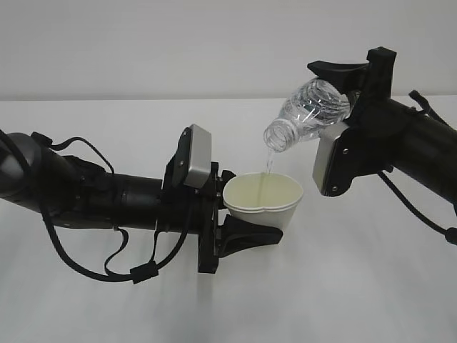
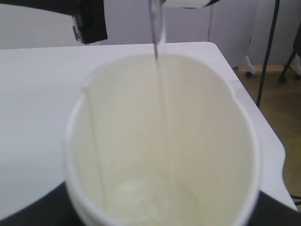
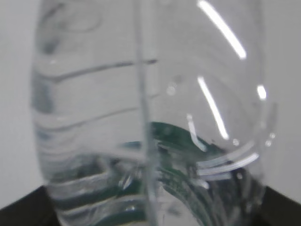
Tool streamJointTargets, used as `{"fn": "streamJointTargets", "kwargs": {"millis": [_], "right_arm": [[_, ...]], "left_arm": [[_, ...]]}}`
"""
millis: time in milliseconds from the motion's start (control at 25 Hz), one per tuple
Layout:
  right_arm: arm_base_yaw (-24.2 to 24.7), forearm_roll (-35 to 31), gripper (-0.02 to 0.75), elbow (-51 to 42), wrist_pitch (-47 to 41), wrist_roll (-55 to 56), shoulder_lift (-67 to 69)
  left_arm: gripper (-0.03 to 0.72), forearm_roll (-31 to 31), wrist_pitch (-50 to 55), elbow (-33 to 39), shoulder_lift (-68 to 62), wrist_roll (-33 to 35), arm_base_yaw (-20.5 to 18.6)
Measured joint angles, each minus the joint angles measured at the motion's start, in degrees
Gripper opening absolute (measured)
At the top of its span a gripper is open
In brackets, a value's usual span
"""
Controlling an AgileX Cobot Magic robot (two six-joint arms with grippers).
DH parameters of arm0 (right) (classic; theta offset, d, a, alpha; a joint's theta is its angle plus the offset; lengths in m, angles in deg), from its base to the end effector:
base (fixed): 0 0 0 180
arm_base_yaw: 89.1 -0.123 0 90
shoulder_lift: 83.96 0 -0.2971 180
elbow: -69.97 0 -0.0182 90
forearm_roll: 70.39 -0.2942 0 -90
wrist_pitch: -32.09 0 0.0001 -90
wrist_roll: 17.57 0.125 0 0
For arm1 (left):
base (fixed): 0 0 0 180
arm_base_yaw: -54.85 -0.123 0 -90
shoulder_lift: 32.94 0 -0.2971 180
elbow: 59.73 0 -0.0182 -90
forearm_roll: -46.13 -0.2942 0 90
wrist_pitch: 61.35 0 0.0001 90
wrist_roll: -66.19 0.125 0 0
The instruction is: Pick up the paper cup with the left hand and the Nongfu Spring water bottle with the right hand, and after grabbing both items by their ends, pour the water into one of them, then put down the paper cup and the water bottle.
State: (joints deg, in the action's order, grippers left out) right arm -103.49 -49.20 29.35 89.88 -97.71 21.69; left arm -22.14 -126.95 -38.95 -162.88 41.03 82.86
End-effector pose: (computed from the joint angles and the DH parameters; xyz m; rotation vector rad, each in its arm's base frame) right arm 0.3563 0.1309 0.1738 -1.4434 0.7688 -0.8075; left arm 0.3146 -0.2871 0.0786 1.3422 1.3408 -1.0533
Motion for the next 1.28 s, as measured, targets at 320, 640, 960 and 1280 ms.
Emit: {"fn": "streamJointTargets", "kwargs": {"millis": [320,640,960,1280], "right_arm": [[0.0,0.0,0.494,0.0,0.1,0.0,0.0],[0.0,0.0,0.494,0.0,0.1,0.0,0.0],[0.0,0.0,0.494,0.0,0.1,-0.1,0.0],[0.0,0.0,0.494,0.0,0.1,-0.1,0.0]], "left_arm": [[0.41,0.0,0.0,0.0,0.0,0.0,0.0],[0.41,-0.1,0.0,0.0,0.0,0.0,0.0],[0.41,-0.3,0.0,0.0,0.0,0.0,0.0],[0.41,-0.5,0.0,0.0,0.0,0.0,0.0]]}}
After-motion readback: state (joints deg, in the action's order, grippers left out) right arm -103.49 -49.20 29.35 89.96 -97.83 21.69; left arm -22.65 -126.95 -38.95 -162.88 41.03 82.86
